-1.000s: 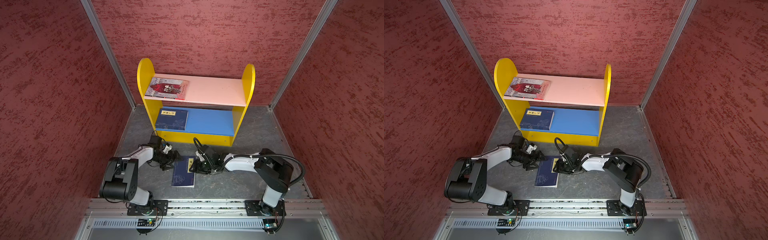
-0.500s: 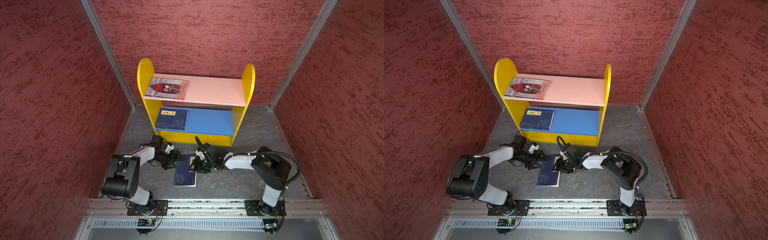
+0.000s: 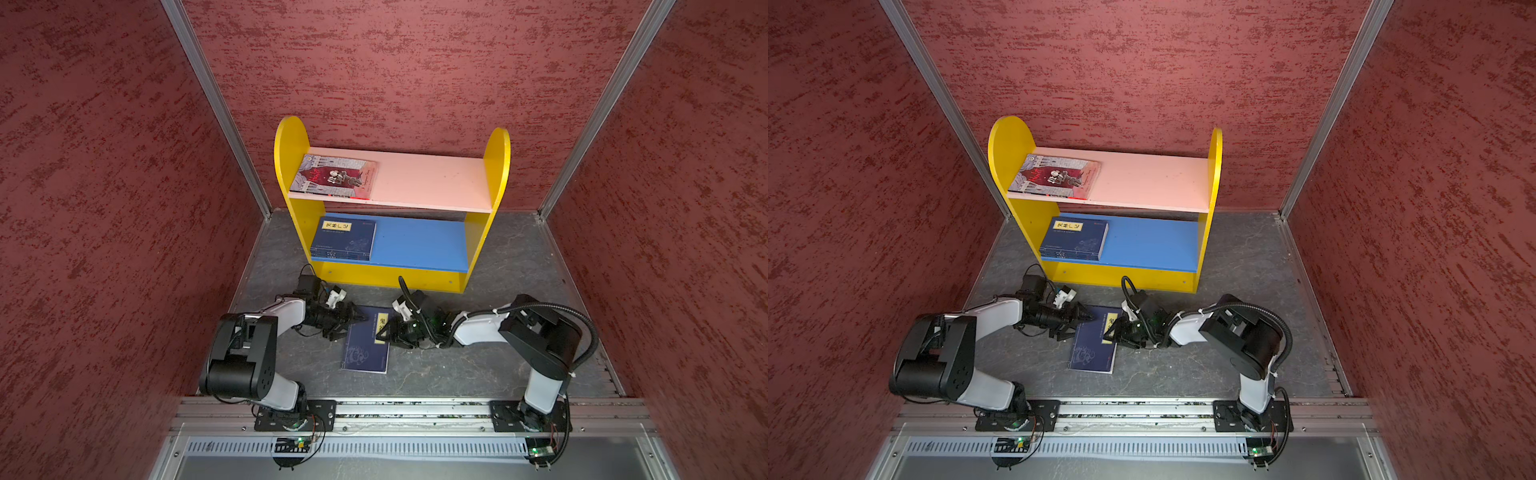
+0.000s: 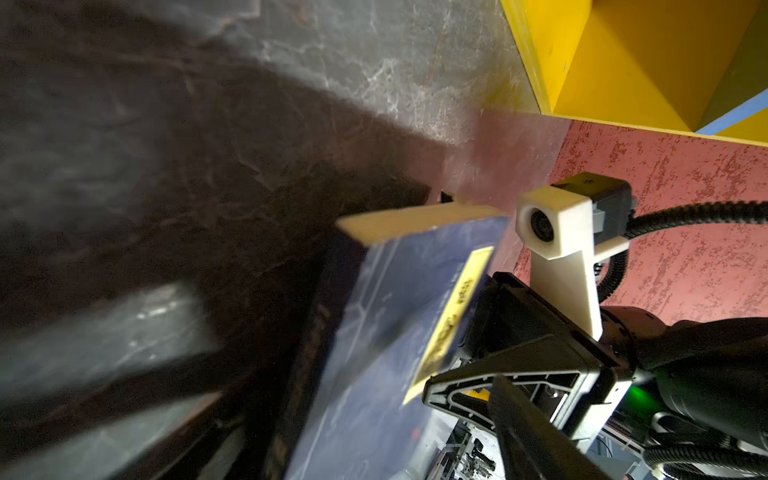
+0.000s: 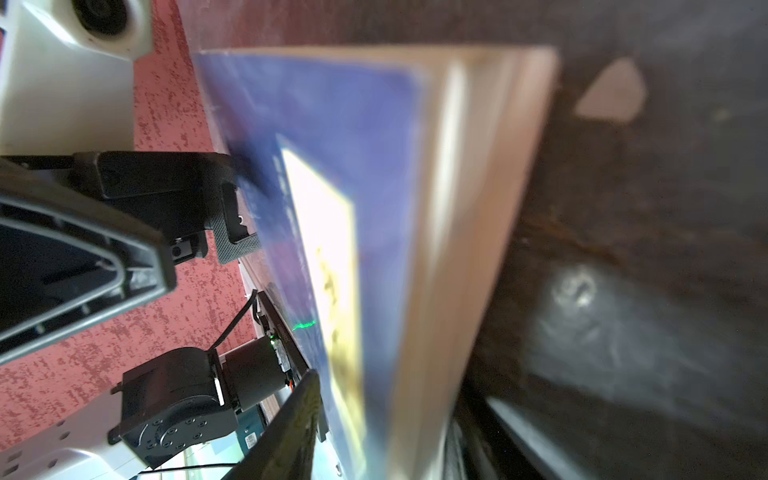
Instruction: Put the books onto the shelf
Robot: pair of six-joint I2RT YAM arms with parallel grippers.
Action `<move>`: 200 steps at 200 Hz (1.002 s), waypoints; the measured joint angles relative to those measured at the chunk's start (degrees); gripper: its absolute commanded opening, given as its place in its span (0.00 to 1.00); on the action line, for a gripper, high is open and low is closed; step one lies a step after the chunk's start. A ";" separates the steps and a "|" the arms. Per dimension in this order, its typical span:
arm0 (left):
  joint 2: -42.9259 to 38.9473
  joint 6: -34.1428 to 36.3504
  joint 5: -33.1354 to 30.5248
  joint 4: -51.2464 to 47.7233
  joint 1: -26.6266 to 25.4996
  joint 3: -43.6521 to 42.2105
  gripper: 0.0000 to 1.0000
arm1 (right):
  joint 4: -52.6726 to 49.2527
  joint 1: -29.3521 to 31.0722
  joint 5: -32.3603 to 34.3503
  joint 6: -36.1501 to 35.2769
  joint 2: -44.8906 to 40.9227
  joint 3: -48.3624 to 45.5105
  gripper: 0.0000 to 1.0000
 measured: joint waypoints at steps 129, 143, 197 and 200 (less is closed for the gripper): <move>-3.26 -1.95 5.70 1.27 -0.15 -0.48 0.04 | 2.84 0.02 1.27 1.25 0.13 -0.74 0.52; -4.35 -1.49 5.46 0.70 -0.15 -0.44 0.00 | 1.22 0.02 2.84 1.22 -1.11 -0.81 0.52; -12.52 0.24 6.51 -6.14 -0.22 5.20 0.00 | -6.58 0.00 9.27 0.57 -14.88 -1.81 0.55; -12.92 0.37 6.64 -6.60 -0.22 5.84 0.00 | -6.97 0.00 9.46 0.55 -15.85 -1.81 0.55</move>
